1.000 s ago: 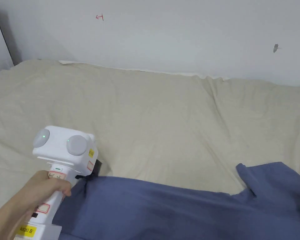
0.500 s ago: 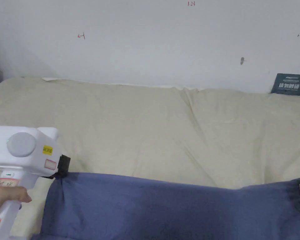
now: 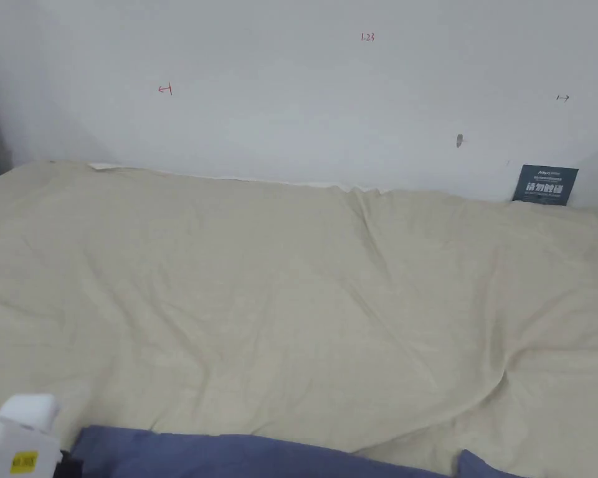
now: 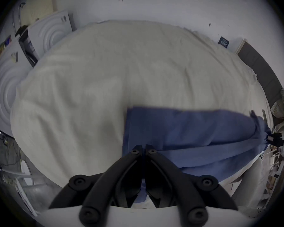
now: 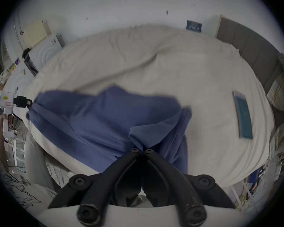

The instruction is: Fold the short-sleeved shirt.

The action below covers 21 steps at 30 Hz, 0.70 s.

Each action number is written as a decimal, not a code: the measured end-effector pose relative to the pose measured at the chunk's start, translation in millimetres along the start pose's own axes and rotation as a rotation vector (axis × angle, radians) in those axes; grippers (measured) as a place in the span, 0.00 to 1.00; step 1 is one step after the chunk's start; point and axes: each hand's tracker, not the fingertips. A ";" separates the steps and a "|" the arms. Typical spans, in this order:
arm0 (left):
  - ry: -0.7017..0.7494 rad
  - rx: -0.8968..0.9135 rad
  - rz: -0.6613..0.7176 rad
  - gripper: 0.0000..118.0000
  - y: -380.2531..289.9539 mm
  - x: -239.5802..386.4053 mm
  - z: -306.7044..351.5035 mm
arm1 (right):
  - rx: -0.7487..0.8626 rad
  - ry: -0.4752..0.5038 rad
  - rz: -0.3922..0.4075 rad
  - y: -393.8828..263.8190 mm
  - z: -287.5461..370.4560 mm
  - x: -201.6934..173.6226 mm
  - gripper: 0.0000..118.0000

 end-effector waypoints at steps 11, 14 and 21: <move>-0.025 0.095 0.068 0.93 5.8 -13.9 23.5 | 0.144 -0.042 0.008 15.2 38.1 -8.6 0.78; -0.039 0.143 0.073 0.93 0.3 -7.7 45.4 | 0.241 0.004 0.011 25.1 60.4 -18.6 0.78; -0.087 0.223 0.089 0.33 -10.4 -9.4 60.6 | 0.315 0.236 -0.035 40.5 52.0 -68.3 0.00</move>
